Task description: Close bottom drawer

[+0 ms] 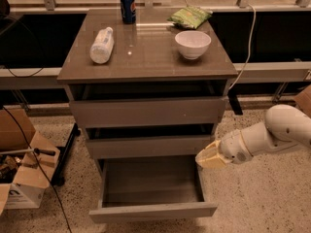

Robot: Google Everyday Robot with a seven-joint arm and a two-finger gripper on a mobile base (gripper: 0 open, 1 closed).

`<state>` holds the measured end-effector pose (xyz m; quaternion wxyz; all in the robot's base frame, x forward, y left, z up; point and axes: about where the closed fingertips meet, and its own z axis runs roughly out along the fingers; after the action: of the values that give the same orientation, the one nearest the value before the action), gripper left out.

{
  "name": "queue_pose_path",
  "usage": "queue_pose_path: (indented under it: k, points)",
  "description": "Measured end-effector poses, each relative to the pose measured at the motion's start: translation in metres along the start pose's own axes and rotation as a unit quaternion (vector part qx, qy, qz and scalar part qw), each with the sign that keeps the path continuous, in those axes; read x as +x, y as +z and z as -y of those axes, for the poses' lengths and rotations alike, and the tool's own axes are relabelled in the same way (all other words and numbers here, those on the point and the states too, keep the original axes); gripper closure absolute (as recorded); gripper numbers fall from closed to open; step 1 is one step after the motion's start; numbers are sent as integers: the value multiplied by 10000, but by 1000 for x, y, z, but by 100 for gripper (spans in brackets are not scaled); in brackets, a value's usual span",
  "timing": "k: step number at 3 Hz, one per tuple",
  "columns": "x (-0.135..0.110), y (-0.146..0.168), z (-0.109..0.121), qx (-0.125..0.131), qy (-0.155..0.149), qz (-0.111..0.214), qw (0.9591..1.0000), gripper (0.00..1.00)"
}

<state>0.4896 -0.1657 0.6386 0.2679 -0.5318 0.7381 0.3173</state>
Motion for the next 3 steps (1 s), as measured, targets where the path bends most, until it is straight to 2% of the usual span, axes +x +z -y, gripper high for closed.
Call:
queue_pose_path:
  k: [1, 2, 3]
  points:
    - [10, 26, 14, -161, 9, 144, 9998, 100]
    - [31, 57, 36, -228, -1, 439, 9988, 100]
    - [66, 92, 62, -337, 98, 530, 9980, 100]
